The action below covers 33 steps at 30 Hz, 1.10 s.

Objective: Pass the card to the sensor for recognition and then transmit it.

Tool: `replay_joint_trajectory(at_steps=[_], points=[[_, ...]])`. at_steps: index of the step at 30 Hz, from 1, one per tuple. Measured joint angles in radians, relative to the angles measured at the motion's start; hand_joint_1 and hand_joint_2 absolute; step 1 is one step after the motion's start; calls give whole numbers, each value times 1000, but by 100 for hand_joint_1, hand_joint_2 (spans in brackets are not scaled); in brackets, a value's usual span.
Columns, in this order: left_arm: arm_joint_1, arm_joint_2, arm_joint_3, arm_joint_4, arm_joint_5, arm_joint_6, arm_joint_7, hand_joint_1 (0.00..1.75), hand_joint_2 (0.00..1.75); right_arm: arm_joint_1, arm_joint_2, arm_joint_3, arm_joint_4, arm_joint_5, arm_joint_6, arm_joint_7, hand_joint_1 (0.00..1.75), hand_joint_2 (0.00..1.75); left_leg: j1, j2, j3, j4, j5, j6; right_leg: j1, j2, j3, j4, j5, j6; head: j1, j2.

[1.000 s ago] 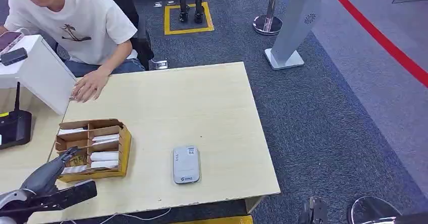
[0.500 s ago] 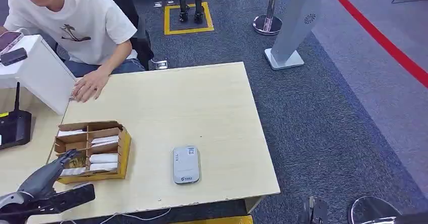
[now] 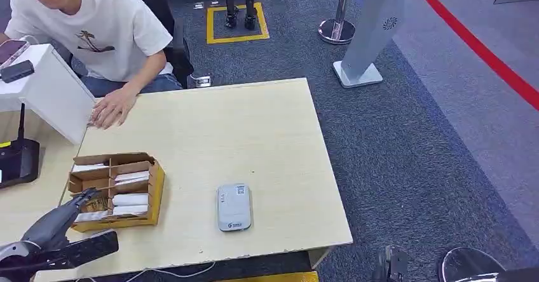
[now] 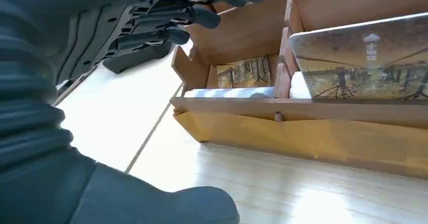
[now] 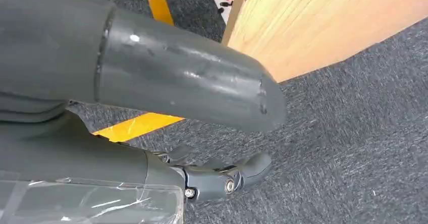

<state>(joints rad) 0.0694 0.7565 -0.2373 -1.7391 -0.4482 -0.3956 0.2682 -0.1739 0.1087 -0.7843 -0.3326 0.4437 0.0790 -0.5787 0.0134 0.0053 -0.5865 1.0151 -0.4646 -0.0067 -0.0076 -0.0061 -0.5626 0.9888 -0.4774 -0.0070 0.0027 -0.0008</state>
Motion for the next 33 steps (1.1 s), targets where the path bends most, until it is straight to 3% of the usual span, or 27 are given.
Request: replay_joint_trajectory(at_steps=[9,18,25,33], points=[[-3,-2,0,0,-13,13,0,0,175,1,0,6,4,-2,3,0,0,0,0,0,0,0,0,0,0,0,0,0,0,0,0,0],[-17,-35,17,-4,-87,109,-19,0,175,16,0,6,4,-29,5,-11,0,0,0,0,0,0,0,0,0,0,0,0,0,0,0,0],[-39,-35,64,-34,-86,86,-22,0,175,32,0,6,4,-39,5,-21,0,0,0,0,0,0,0,0,0,0,0,0,0,0,0,0],[-46,-40,68,-38,-90,62,-30,0,175,34,0,6,4,-42,3,-21,0,0,0,0,0,0,0,0,0,0,0,0,0,0,0,0]])
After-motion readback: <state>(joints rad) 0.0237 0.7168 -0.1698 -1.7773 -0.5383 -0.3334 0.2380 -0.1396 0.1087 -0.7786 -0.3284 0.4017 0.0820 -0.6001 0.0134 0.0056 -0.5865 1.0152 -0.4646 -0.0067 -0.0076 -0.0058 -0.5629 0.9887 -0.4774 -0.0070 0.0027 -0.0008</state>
